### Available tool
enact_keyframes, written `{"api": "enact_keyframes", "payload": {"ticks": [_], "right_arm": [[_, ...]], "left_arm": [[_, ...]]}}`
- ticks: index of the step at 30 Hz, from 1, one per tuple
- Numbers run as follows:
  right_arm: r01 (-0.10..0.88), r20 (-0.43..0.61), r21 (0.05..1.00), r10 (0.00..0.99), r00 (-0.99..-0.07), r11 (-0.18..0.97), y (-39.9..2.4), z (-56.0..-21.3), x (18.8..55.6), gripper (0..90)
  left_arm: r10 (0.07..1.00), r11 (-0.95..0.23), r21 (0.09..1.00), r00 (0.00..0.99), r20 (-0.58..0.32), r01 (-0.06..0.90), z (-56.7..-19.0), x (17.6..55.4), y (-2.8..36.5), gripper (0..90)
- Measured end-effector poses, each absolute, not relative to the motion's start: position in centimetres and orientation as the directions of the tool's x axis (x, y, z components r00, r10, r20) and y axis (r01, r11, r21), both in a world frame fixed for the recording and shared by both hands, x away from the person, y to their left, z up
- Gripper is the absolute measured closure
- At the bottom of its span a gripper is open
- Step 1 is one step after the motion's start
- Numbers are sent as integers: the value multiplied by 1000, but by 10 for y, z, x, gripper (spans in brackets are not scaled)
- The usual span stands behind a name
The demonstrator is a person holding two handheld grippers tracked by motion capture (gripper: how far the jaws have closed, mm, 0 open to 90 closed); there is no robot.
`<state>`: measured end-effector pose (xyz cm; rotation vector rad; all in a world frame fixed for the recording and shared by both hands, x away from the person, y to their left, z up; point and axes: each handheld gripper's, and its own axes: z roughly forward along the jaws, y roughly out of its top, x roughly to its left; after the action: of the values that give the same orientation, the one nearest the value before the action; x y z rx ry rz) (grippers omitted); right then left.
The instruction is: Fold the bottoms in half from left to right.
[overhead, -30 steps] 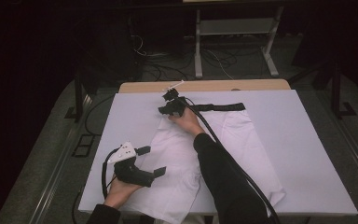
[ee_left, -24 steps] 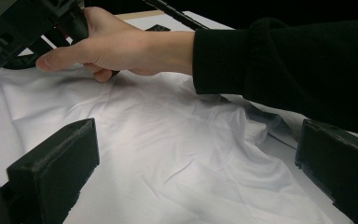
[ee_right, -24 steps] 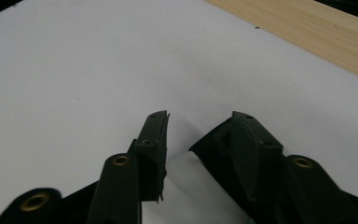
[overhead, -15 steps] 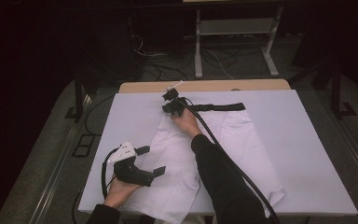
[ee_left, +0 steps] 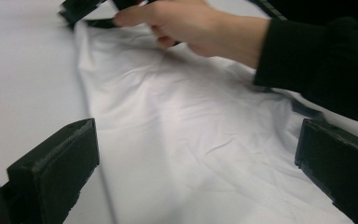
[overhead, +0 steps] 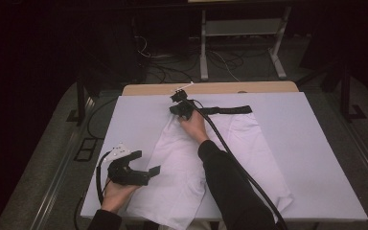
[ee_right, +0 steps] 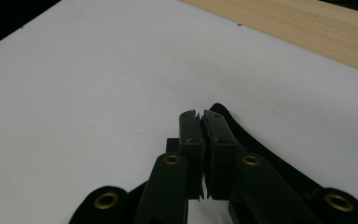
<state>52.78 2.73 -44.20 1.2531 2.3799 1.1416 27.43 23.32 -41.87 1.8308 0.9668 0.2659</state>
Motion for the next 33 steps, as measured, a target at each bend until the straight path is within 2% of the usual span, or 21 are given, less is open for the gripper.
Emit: {"api": "enact_keyframes", "payload": {"ticks": [11, 25, 33], "right_arm": [[571, 143, 750, 761, -633, 334, 20, -437, 519, 858], [559, 139, 764, 765, -629, 322, 19, -435, 516, 858], [552, 128, 773, 776, -618, 313, 18, -434, 513, 859]], "left_arm": [[731, -196, 810, 633, -254, 552, -415, 271, 246, 0], [739, -152, 797, 602, -301, 585, -416, 255, 270, 0], [741, -205, 766, 608, -285, 609, -419, 250, 275, 0]]}}
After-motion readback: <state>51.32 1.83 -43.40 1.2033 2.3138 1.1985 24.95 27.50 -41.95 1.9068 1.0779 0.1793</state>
